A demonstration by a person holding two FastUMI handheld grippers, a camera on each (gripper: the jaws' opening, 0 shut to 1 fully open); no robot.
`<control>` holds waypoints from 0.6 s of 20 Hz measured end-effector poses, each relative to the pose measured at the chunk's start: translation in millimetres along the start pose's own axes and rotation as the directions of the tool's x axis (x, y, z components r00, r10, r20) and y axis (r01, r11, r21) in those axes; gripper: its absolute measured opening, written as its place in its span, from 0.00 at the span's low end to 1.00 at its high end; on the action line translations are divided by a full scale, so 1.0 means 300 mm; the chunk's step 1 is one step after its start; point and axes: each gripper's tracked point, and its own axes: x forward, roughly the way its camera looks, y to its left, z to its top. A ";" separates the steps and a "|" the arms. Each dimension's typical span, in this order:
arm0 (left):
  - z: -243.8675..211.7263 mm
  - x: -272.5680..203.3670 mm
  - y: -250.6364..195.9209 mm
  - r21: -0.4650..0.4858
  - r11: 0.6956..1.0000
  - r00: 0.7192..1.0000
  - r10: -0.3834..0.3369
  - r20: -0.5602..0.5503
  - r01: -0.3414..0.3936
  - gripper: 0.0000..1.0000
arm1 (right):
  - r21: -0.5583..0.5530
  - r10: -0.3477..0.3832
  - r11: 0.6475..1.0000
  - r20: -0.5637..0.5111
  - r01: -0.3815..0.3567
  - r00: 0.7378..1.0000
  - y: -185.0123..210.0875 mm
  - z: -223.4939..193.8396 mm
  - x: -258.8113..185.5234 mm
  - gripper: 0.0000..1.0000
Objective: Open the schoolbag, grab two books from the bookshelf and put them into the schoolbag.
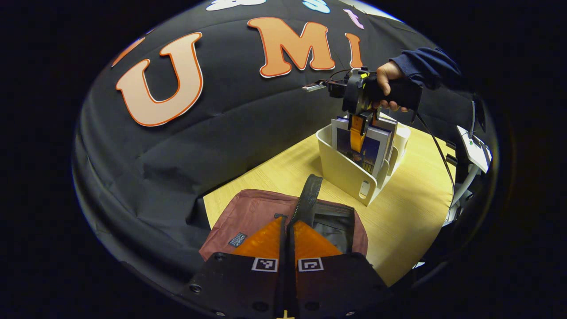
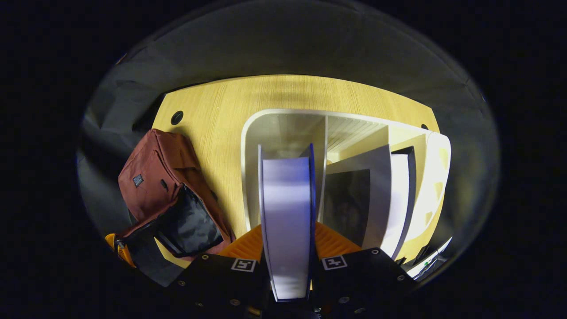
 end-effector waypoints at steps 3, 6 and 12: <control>-0.005 0.003 -0.008 0.008 1.000 1.000 -0.003 0.003 0.003 0.03 | 0.031 0.024 0.999 0.028 -0.025 0.999 -0.028 -0.029 -0.082 0.39; -0.013 0.002 -0.013 0.008 1.000 1.000 -0.007 0.001 0.007 0.02 | 0.083 0.073 0.993 0.083 -0.080 0.994 -0.062 -0.067 -0.221 0.39; -0.003 -0.008 -0.001 0.008 1.000 1.000 -0.009 -0.003 0.009 0.03 | 0.176 0.166 0.963 0.202 -0.202 0.965 -0.128 -0.192 -0.480 0.38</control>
